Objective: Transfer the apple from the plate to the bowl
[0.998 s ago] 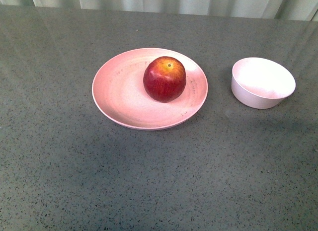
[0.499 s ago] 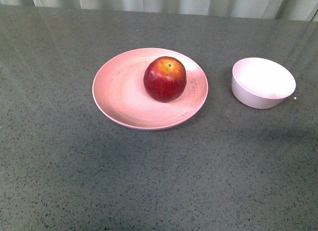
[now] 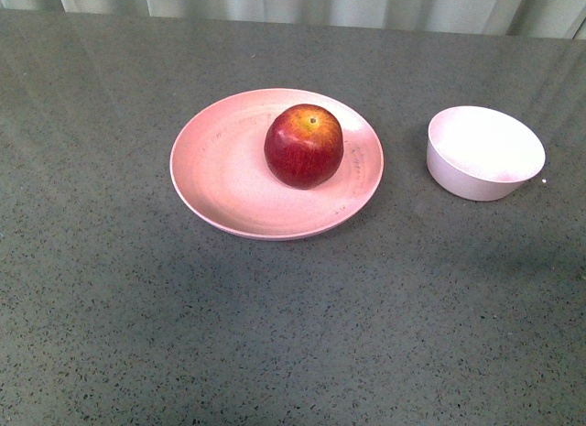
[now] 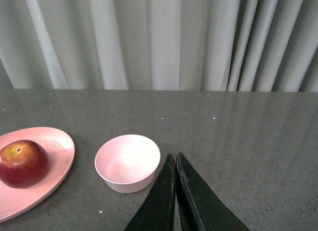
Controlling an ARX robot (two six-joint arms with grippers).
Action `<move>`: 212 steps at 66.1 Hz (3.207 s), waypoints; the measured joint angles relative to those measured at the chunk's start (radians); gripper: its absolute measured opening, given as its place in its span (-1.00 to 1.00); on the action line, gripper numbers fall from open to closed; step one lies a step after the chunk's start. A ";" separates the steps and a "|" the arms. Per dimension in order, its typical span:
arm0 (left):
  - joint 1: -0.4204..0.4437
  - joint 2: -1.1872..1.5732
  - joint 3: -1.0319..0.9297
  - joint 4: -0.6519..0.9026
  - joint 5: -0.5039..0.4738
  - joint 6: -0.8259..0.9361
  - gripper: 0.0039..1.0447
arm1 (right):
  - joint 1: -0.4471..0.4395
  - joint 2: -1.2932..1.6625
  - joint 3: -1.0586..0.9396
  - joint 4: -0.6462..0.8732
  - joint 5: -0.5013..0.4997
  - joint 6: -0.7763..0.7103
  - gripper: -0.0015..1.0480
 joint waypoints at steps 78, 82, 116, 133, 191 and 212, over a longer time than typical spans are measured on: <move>0.006 0.256 0.155 -0.336 0.296 0.019 0.84 | 0.000 -0.326 0.000 -0.330 0.000 -0.002 0.50; -0.060 0.357 0.179 -0.315 0.291 0.015 0.84 | 0.000 -0.326 0.000 -0.330 0.000 -0.002 0.70; -0.389 1.260 0.438 0.375 0.123 0.005 0.84 | 0.000 -0.326 0.000 -0.330 0.000 -0.002 0.83; -0.467 1.537 0.587 0.437 0.078 -0.003 0.84 | 0.000 -0.326 0.000 -0.330 0.000 -0.002 0.83; -0.570 1.911 0.900 0.428 -0.023 -0.023 0.84 | 0.000 -0.326 0.000 -0.330 0.000 -0.002 0.83; -0.580 1.977 0.964 0.409 -0.034 -0.030 0.84 | 0.000 -0.326 0.000 -0.330 0.000 -0.002 0.83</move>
